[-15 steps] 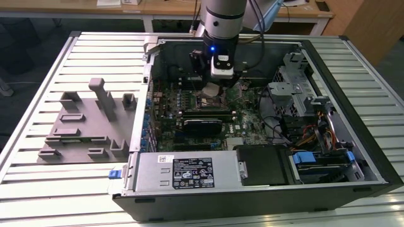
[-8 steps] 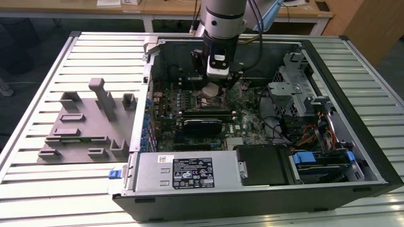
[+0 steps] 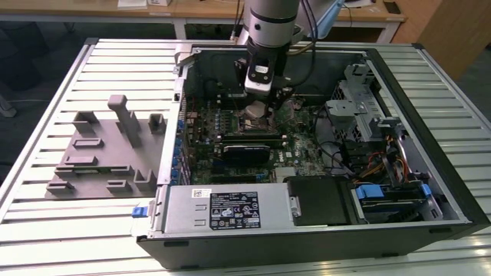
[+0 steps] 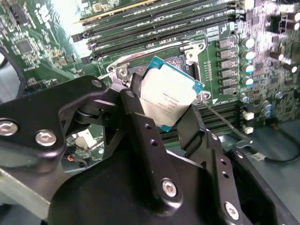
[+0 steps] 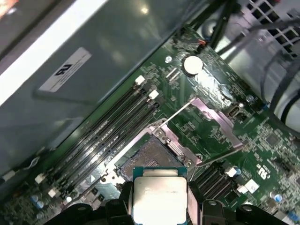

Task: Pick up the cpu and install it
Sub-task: 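Place the cpu into insertion slot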

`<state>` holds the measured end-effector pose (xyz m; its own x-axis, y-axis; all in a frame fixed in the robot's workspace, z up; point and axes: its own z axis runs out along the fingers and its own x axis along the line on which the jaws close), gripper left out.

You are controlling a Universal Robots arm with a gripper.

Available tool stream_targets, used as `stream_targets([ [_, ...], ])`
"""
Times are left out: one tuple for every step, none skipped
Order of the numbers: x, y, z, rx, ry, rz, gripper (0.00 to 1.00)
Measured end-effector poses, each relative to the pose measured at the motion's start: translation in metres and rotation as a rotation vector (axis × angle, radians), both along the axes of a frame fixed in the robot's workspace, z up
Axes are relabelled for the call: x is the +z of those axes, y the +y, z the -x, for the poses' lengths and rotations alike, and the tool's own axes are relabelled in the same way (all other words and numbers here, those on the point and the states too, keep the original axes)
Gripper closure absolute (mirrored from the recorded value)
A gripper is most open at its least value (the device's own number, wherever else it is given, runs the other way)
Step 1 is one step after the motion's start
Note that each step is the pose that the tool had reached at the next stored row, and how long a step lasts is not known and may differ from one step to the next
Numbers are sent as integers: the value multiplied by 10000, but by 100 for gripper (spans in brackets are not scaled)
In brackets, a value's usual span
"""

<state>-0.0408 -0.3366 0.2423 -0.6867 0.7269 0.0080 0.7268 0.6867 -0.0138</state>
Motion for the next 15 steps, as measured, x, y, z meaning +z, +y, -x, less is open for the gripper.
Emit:
stream_targets([
  [-1, 0, 0, -151, -1, 0, 46],
  [-2, 0, 0, -311, 0, 0, 46],
  [-3, 0, 1, -479, 0, 1, 46],
  [-4, 0, 1, -658, 0, 1, 46],
  [-5, 0, 0, -836, 0, 0, 46],
  [-5, 0, 0, -1016, 0, 1, 46],
  [-6, 0, 0, -1202, 0, 0, 46],
  [-7, 0, 0, -1381, 0, 1, 46],
  [-8, 0, 0, -1573, 0, 1, 46],
  [-9, 0, 0, -1751, 0, 1, 46],
  [-9, 0, 0, -1932, 0, 1, 46],
  [-10, 0, 0, -2111, 0, 1, 46],
  [-11, 0, 0, -2291, 0, 1, 46],
  [-12, 0, 0, -2471, 0, 1, 46],
  [-13, 0, 0, -2666, 0, 1, 46],
])
